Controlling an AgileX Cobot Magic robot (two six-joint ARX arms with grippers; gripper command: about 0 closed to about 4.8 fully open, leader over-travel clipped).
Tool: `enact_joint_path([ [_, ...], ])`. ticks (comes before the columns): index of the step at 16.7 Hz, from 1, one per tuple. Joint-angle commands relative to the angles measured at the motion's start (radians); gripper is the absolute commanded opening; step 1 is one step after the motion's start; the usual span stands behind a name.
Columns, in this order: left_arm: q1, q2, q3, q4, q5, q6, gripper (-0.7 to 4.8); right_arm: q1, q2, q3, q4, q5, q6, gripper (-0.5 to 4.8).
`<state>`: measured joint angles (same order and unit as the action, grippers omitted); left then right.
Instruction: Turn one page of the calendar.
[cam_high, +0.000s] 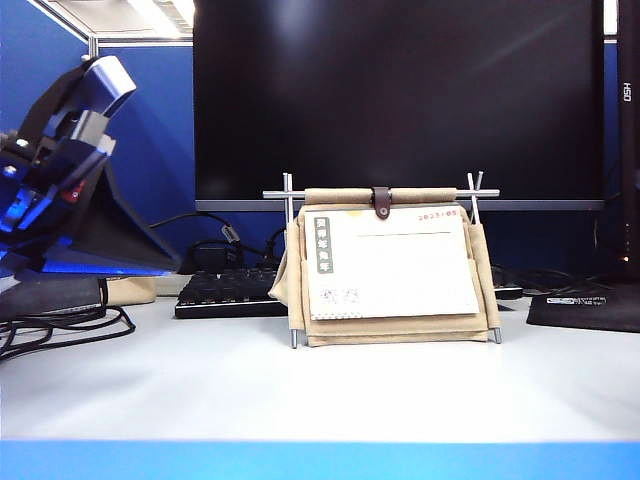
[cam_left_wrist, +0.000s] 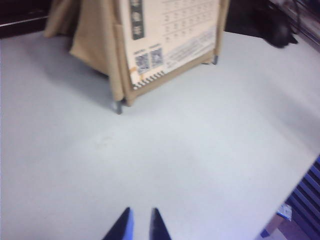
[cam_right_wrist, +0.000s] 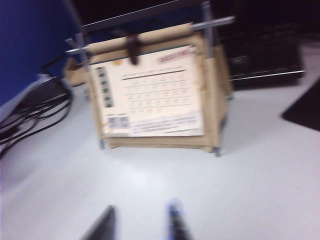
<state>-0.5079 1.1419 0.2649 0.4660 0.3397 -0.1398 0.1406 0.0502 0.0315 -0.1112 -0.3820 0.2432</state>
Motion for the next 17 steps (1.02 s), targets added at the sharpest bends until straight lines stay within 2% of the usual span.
enact_joint_path([
  [1,0.000,-0.003,0.008,0.006,0.085,0.044,0.59,0.001,0.001,0.005,0.019,-0.015,0.000,1.08],
  [3,0.000,-0.005,0.026,0.007,0.213,0.080,0.59,0.001,0.002,0.005,0.020,-0.053,0.010,1.08],
  [4,-0.001,-0.005,0.043,0.007,0.244,0.100,0.62,0.001,0.002,0.005,0.024,-0.072,0.024,1.08],
  [5,-0.001,-0.005,0.054,0.006,0.244,0.110,0.68,0.001,0.002,0.005,0.031,-0.089,0.027,1.09],
  [6,-0.001,-0.005,0.071,0.006,0.243,0.109,0.97,0.001,0.002,0.005,0.050,-0.100,0.046,1.10],
  [9,-0.001,-0.005,0.111,-0.021,0.243,0.103,0.99,0.000,0.002,0.005,0.105,-0.100,0.099,1.64],
  [10,-0.001,-0.004,0.129,-0.043,0.243,0.103,1.00,0.000,0.003,0.009,0.141,-0.099,0.156,1.82],
  [11,-0.001,-0.004,0.140,-0.057,0.243,0.103,1.17,0.000,0.007,0.018,0.163,-0.101,0.183,1.82],
  [14,-0.001,-0.004,0.161,-0.066,0.245,0.103,1.86,-0.001,0.160,0.137,0.196,-0.117,0.169,1.81],
  [15,-0.001,-0.004,0.160,-0.065,0.245,0.103,1.89,-0.001,0.276,0.206,0.197,-0.130,0.167,1.81],
  [16,-0.001,-0.004,0.160,-0.067,0.249,0.102,1.89,-0.004,0.482,0.318,0.203,-0.239,0.167,1.81],
  [17,-0.001,-0.004,0.160,-0.067,0.257,0.103,1.89,-0.004,0.597,0.374,0.215,-0.290,0.167,1.82],
])
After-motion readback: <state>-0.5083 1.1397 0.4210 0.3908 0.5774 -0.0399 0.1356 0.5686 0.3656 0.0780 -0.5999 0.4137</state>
